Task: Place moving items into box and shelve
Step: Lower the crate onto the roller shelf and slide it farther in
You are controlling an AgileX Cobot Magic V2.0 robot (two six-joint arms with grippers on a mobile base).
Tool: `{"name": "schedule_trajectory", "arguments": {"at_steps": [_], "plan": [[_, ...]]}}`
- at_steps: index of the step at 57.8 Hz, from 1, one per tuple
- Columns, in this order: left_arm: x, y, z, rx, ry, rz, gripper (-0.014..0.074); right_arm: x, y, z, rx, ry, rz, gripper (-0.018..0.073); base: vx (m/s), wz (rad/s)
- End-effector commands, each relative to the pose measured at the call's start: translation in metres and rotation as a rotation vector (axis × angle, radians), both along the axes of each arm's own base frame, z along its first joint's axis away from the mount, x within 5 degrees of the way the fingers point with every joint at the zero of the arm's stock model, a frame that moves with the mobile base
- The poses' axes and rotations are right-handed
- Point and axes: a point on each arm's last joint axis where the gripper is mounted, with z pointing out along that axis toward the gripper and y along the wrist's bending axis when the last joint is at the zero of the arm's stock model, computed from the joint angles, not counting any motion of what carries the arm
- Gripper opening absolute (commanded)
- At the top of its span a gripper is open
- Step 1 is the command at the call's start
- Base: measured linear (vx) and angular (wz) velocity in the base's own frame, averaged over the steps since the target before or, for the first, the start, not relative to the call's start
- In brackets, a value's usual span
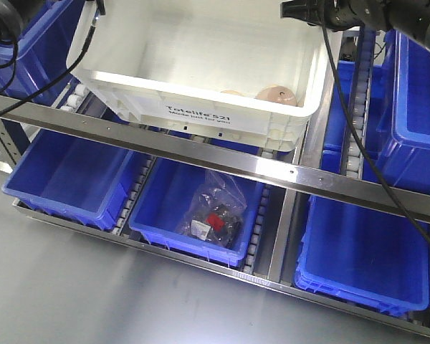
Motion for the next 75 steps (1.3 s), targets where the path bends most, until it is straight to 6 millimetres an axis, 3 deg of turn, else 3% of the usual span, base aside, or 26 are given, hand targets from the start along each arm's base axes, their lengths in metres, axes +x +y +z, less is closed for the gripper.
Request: {"name": "schedule_trajectory", "arguments": {"at_steps": [1, 40, 47, 64, 75], "plan": [[-0.021, -0.019, 0.077, -0.126, -0.323, -0.062, 0.0002, -0.011, 0.024, 0.066, 0.097, -0.336, 0.180, -0.0005, 0.00, 0.00], [-0.017, -0.022, 0.067, -0.172, -0.278, -0.066, 0.0035, -0.008, 0.025, 0.060, 0.161, -0.313, 0.153, 0.0038, 0.00, 0.00], [-0.017, -0.022, 0.064, -0.164, -0.250, -0.064, 0.0138, -0.008, 0.025, 0.060, 0.166, -0.312, 0.150, 0.0106, 0.00, 0.00], [-0.017, -0.022, 0.064, -0.164, -0.245, -0.063, 0.0568, -0.008, 0.025, 0.060, 0.167, -0.303, 0.143, 0.0408, 0.00, 0.00], [-0.017, -0.022, 0.064, -0.165, -0.245, -0.063, 0.0619, -0.008, 0.023, 0.059, 0.163, -0.300, 0.138, 0.0533, 0.00, 0.00]]}}
